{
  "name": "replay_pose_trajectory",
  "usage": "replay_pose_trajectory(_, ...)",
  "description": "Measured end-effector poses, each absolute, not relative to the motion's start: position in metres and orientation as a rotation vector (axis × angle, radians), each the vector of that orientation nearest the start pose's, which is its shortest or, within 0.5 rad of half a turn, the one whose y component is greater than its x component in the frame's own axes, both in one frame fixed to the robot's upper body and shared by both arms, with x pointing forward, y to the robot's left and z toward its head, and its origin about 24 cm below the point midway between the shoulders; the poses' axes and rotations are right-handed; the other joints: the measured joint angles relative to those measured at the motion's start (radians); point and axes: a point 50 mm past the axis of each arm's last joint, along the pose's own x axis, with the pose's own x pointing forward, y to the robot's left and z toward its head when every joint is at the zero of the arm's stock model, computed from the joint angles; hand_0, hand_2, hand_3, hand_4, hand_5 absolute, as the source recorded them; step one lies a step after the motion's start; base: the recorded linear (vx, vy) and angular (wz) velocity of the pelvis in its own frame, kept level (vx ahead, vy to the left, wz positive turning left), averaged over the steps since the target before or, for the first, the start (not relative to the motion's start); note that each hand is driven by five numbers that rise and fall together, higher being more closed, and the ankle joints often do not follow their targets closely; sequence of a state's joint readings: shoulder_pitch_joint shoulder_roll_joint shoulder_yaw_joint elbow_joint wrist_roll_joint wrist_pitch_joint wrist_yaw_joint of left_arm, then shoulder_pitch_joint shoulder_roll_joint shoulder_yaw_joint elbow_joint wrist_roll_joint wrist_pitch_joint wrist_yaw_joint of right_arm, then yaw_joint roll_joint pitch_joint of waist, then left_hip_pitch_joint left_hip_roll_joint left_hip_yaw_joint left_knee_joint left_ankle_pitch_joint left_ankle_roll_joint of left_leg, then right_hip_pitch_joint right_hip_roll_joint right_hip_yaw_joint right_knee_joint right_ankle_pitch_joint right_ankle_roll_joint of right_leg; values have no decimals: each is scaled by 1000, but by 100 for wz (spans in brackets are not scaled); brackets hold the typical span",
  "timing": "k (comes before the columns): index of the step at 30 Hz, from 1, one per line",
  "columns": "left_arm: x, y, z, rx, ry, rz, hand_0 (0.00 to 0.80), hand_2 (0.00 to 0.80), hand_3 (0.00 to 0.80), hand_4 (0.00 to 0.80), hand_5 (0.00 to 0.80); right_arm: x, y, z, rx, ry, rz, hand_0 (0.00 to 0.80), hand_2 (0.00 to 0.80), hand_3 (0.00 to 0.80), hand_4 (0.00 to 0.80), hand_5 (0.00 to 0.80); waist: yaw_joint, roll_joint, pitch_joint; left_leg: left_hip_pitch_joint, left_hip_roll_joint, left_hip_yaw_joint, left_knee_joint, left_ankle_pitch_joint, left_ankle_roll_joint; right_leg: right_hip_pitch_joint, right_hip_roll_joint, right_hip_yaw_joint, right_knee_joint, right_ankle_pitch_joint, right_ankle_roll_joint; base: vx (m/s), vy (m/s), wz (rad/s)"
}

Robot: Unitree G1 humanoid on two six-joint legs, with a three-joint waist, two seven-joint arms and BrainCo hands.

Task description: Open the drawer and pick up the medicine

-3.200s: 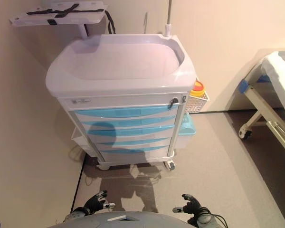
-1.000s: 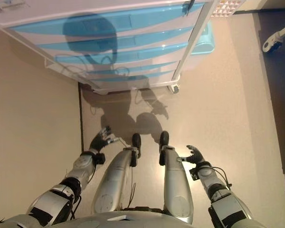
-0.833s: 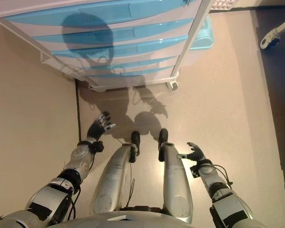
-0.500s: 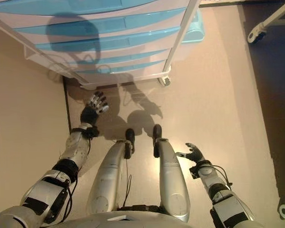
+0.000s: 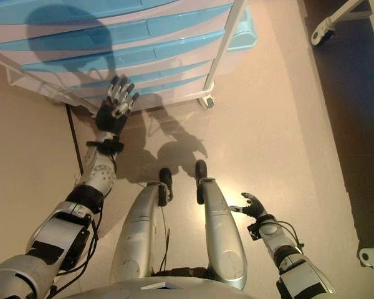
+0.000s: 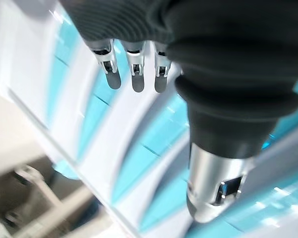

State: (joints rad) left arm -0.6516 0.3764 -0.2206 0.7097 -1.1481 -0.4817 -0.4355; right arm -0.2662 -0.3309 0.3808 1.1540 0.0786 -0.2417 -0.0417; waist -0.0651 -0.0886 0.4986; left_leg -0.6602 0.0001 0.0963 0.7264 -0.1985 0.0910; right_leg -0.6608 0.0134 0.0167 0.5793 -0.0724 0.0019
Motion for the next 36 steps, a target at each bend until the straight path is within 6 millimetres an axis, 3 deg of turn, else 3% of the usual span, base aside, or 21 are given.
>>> replay_pose_trajectory(11, 372, 202, 183, -782, -623, -375, 0, 0, 0, 0, 0, 215, -213, -107, -491, 684, 173, 0, 0, 0, 0, 0, -27, -42, 20, 3, 2, 0, 7, -4, 0, 8, 3, 3, -3, 3, 5, 16, -18, -1)
replay_pose_trajectory(22, 373, 203, 185, -854, -627, -415, 0, 0, 0, 0, 0, 213, -209, -109, -495, 676, 183, 0, 0, 0, 0, 0, -33, -53, 24, 2, 14, -2, 35, -26, 8, 22, 14, 3, -6, -4, 11, 6, -9, -2)
replay_pose_trajectory(36, 381, 203, 190, -712, -488, -463, 0, 0, 0, 0, 0, 213, -209, -109, -484, 686, 168, 0, 0, 0, 0, 0, -16, -53, 24, 2, 11, -5, 35, -28, 9, 30, 12, 3, -13, -5, 18, -4, 0, 2)
